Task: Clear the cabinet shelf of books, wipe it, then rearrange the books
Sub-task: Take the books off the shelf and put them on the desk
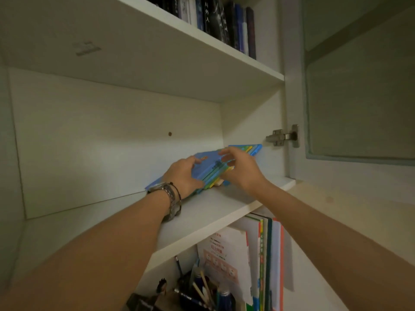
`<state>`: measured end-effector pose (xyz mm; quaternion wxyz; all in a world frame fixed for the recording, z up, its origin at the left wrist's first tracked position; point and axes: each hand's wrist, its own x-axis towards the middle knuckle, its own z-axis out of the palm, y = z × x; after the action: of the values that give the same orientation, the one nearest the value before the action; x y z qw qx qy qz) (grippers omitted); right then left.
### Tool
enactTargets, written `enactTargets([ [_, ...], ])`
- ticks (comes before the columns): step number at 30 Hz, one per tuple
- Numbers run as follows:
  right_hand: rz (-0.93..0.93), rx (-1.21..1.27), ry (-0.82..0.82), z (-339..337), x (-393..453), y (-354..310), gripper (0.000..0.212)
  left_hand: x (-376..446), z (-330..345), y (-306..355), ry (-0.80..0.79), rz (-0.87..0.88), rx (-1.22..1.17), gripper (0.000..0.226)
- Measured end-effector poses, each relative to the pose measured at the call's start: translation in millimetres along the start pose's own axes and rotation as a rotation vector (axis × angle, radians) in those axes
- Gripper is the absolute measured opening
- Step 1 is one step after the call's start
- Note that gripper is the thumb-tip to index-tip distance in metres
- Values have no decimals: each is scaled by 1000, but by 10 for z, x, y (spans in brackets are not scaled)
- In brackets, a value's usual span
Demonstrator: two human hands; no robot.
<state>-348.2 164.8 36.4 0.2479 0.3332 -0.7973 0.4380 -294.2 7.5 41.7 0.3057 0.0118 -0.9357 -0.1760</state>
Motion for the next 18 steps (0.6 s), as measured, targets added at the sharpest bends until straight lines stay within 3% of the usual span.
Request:
enactTargets([
  [6,27,118,100,315,232,27,57,5,25,-82,-33,-9,93,71],
  [12,44,63,163,399,254,156,62,10,40,-111,-29,-25,160,72],
  [18,205,196,162,323,252,232,60,-3,17,-112,-34,-45,146,67],
])
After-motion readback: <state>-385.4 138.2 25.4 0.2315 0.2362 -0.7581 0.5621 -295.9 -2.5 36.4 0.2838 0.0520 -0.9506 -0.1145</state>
